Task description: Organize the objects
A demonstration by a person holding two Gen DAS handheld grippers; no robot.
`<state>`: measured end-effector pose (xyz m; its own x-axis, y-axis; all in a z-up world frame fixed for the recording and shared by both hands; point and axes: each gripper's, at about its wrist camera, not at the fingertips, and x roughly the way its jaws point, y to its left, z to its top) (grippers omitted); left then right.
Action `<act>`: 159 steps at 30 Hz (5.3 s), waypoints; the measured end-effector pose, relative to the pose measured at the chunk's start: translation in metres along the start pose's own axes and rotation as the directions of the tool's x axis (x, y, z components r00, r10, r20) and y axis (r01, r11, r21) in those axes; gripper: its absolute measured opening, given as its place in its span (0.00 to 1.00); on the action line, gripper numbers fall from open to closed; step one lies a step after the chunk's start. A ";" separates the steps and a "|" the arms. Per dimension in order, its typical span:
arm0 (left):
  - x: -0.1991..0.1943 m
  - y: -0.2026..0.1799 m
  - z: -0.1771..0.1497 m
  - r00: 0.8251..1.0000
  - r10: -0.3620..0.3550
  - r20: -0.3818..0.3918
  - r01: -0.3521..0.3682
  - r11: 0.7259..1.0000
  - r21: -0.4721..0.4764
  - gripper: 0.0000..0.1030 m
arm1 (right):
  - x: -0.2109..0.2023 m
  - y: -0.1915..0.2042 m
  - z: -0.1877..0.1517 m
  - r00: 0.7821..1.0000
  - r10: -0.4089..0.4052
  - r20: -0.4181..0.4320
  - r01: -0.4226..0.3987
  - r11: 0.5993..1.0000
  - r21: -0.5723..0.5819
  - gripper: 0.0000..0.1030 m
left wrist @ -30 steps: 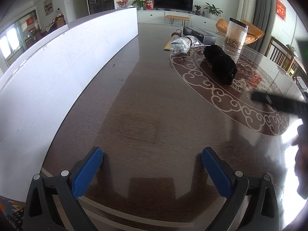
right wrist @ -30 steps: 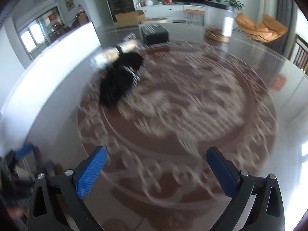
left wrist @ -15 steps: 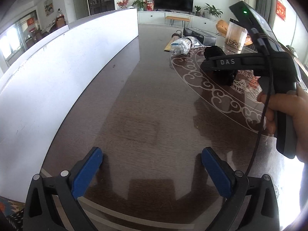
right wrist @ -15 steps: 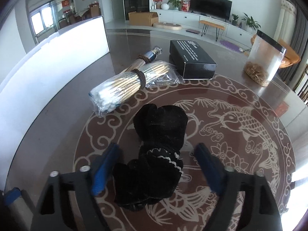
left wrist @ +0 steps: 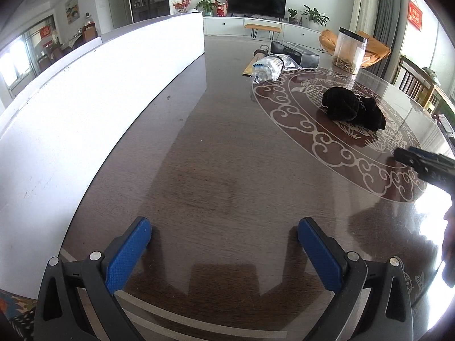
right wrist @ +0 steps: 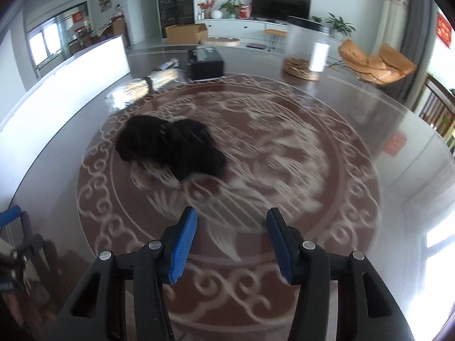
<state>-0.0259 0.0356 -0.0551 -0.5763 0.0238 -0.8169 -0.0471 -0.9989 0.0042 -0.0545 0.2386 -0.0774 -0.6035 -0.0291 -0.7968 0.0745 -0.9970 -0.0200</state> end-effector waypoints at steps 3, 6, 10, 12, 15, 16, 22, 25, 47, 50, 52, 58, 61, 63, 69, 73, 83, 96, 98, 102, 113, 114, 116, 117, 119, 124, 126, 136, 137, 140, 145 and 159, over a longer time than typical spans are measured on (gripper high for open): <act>0.000 0.000 0.001 1.000 0.000 0.001 0.000 1.000 -0.001 1.00 | -0.009 -0.011 -0.011 1.000 -0.010 0.013 0.009 1.000 0.022 0.51; 0.000 0.000 0.001 1.000 0.000 0.002 0.000 1.000 -0.001 1.00 | -0.009 -0.014 -0.012 1.000 -0.011 0.021 0.011 1.000 0.021 0.57; 0.000 0.000 0.001 1.000 0.000 0.001 0.000 1.000 -0.001 1.00 | -0.003 -0.010 -0.009 1.000 -0.008 0.006 0.008 1.000 0.009 0.79; 0.000 0.000 0.000 1.000 0.001 0.002 -0.001 1.000 -0.001 1.00 | 0.000 -0.011 -0.008 1.000 -0.002 0.000 0.002 1.000 0.013 0.81; 0.000 0.000 0.000 1.000 0.000 0.002 0.000 1.000 -0.001 1.00 | 0.000 -0.011 -0.010 1.000 -0.003 -0.004 0.003 1.000 0.012 0.85; 0.000 0.000 0.001 1.000 0.000 0.002 0.000 1.000 -0.001 1.00 | 0.001 -0.011 -0.010 1.000 -0.004 -0.005 0.004 1.000 0.011 0.86; 0.000 0.000 0.001 1.000 0.001 0.002 -0.001 1.000 -0.001 1.00 | 0.002 -0.010 -0.010 1.000 0.000 -0.008 0.000 1.000 0.009 0.88; 0.000 0.000 0.001 1.000 0.001 0.002 -0.001 1.000 -0.001 1.00 | 0.002 -0.010 -0.010 1.000 0.000 -0.009 0.000 1.000 0.008 0.89; 0.000 0.000 0.001 1.000 0.000 0.002 0.000 1.000 -0.002 1.00 | 0.002 -0.010 -0.010 1.000 0.002 -0.009 -0.002 1.000 0.006 0.89; 0.000 0.000 0.001 1.000 0.001 0.002 -0.001 1.000 -0.002 1.00 | 0.002 -0.010 -0.010 1.000 0.003 -0.009 -0.002 1.000 0.006 0.89; 0.000 0.000 0.001 1.000 0.000 0.002 0.000 1.000 -0.002 1.00 | 0.002 -0.010 -0.010 1.000 0.003 -0.009 -0.003 1.000 0.006 0.89; 0.000 0.000 0.000 1.000 0.000 0.003 0.000 1.000 -0.003 1.00 | 0.002 -0.010 -0.010 1.000 0.005 -0.009 -0.005 1.000 0.005 0.90; 0.000 0.000 0.000 1.000 0.000 0.003 0.000 1.000 -0.003 1.00 | 0.003 -0.010 -0.009 1.000 0.005 -0.009 -0.005 1.000 0.005 0.90; 0.000 0.000 0.000 1.000 0.001 0.003 -0.001 1.000 -0.003 1.00 | 0.003 -0.010 -0.009 1.000 0.005 -0.009 -0.005 1.000 0.005 0.90; 0.001 0.001 0.001 1.000 -0.003 -0.005 0.003 1.000 0.001 1.00 | 0.003 -0.009 -0.010 1.000 0.007 -0.010 -0.007 1.000 0.003 0.91; -0.003 0.009 0.016 0.989 -0.137 -0.048 0.136 0.991 -0.018 1.00 | 0.003 -0.009 -0.010 1.000 0.007 -0.010 -0.007 1.000 0.003 0.91; 0.051 -0.048 0.173 0.992 -0.119 0.044 0.106 0.971 0.216 1.00 | 0.003 -0.009 -0.010 1.000 0.007 -0.010 -0.007 1.000 0.002 0.91; 0.083 -0.049 0.157 0.997 -0.081 -0.014 0.082 0.975 0.208 0.34 | 0.004 -0.009 -0.010 1.000 0.007 -0.010 -0.007 1.000 0.000 0.91; 0.063 -0.035 0.124 0.995 -0.095 -0.034 0.100 0.977 0.188 0.34 | 0.003 -0.009 -0.010 1.000 0.007 -0.010 -0.007 1.000 -0.001 0.91; 0.035 -0.013 0.082 0.993 -0.111 -0.046 0.117 0.980 0.162 0.48 | 0.004 -0.008 -0.009 1.000 0.003 -0.009 -0.003 1.000 -0.008 0.91; 0.044 -0.010 0.078 0.995 -0.103 -0.019 0.105 0.979 0.177 0.28 | 0.000 -0.003 0.001 0.988 0.155 0.003 -0.154 0.984 -0.094 0.94; 0.042 -0.006 0.076 0.993 -0.114 -0.021 0.116 0.980 0.160 0.28 | -0.003 0.001 0.010 0.990 0.141 0.018 -0.136 0.977 -0.167 0.94; 0.037 0.001 0.069 0.993 -0.118 -0.012 0.119 0.984 0.133 0.28 | -0.004 0.013 0.035 0.987 0.159 0.032 -0.140 0.936 -0.323 0.94; 0.034 0.004 0.066 0.992 -0.123 -0.010 0.124 0.985 0.121 0.28 | 0.001 0.020 0.050 0.981 0.192 0.001 -0.176 0.904 -0.390 0.94; 0.030 0.010 0.061 0.990 -0.141 -0.009 0.141 0.986 0.093 0.28 | 0.022 0.035 0.077 0.958 0.256 -0.132 -0.287 0.841 -0.458 0.93; 0.018 0.023 0.047 0.989 -0.149 0.009 0.148 0.987 0.065 0.28 | 0.067 0.064 0.102 0.935 0.220 -0.280 -0.335 0.808 -0.485 0.39; 0.008 0.029 0.044 0.986 -0.163 0.030 0.161 0.986 0.046 0.28 | 0.062 0.063 0.109 0.944 0.218 -0.249 -0.307 0.856 -0.416 0.39; -0.066 0.064 0.044 0.954 -0.241 0.178 0.260 0.961 -0.095 0.28 | -0.002 0.051 0.073 0.929 0.315 -0.196 -0.343 0.930 -0.129 0.39; -0.074 0.073 0.049 0.952 -0.239 0.193 0.263 0.958 -0.111 0.28 | -0.006 0.055 0.074 0.928 0.319 -0.192 -0.345 0.931 -0.120 0.39; -0.101 0.112 0.064 0.950 -0.195 0.243 0.237 0.959 -0.158 0.28 | -0.022 0.088 0.094 0.918 0.364 -0.159 -0.385 0.914 -0.126 0.39; -0.119 0.191 0.083 0.972 -0.022 0.233 0.081 0.965 -0.250 0.28 | -0.069 0.188 0.138 0.856 0.513 -0.068 -0.514 0.827 -0.227 0.39; -0.066 0.294 0.062 0.981 0.187 -0.041 -0.187 0.889 -0.418 0.58 | -0.013 0.409 0.142 0.768 0.532 -0.356 -0.636 0.700 -0.325 0.54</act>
<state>-0.0524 -0.2570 0.0354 -0.5407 -0.1656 -0.8247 0.4073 -0.9094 -0.0845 -0.1286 -0.1792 0.0101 -0.1408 -0.5278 -0.8376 0.6938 -0.6561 0.2968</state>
